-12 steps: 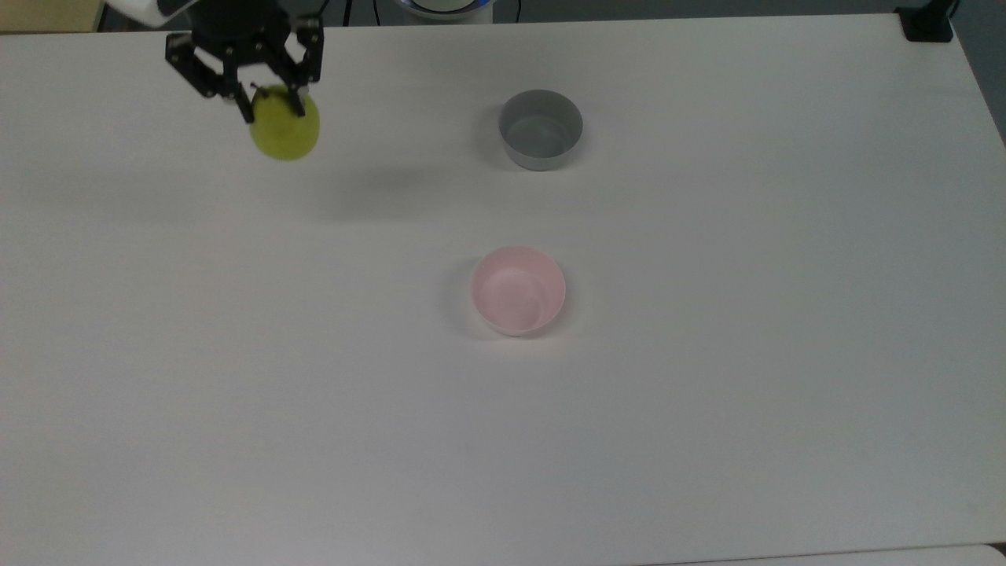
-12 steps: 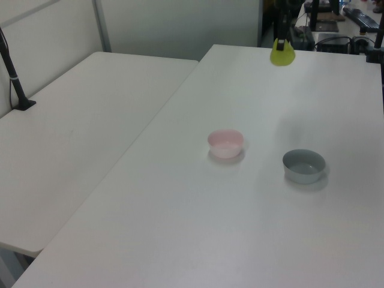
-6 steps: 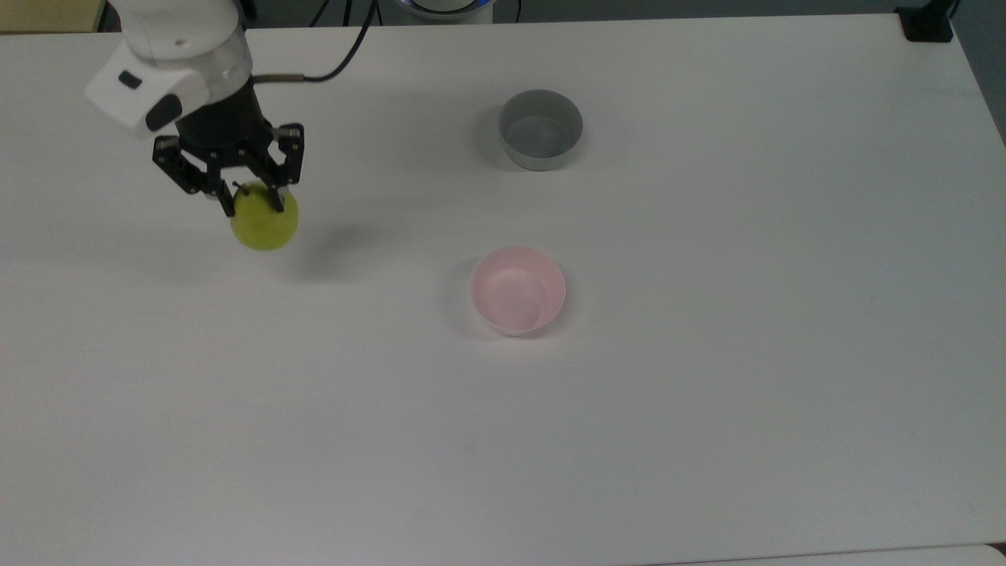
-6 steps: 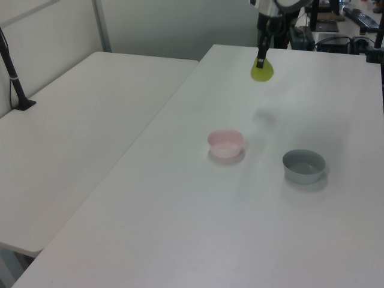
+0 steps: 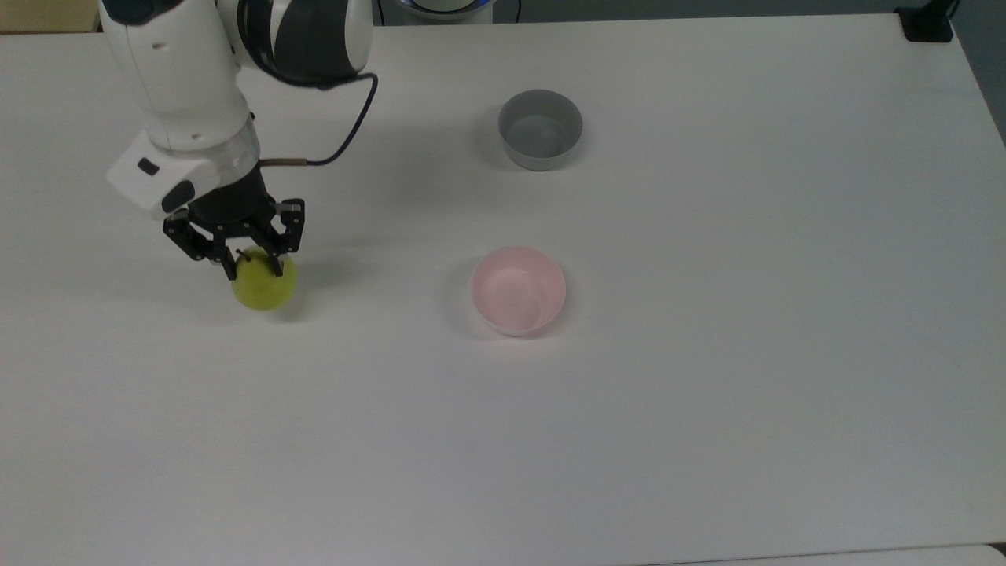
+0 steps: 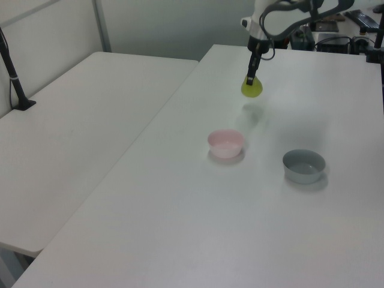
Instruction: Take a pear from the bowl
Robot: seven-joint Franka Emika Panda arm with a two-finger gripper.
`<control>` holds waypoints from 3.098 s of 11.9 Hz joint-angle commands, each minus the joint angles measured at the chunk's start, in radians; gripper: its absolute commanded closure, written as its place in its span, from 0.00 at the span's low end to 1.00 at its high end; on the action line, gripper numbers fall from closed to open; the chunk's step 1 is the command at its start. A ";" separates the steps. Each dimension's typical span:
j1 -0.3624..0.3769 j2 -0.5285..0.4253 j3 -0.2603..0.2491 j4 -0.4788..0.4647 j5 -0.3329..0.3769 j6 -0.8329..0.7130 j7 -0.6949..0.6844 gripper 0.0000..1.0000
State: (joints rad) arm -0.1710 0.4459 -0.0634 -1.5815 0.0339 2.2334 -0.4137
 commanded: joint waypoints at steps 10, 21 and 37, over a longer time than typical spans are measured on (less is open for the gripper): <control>-0.005 0.077 -0.007 0.015 0.021 0.049 -0.023 0.45; 0.004 -0.229 0.002 -0.006 0.011 -0.323 0.015 0.00; 0.183 -0.452 0.017 -0.064 0.023 -0.457 0.319 0.00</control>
State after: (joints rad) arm -0.0024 -0.0031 -0.0264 -1.6196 0.0363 1.7327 -0.0985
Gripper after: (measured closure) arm 0.000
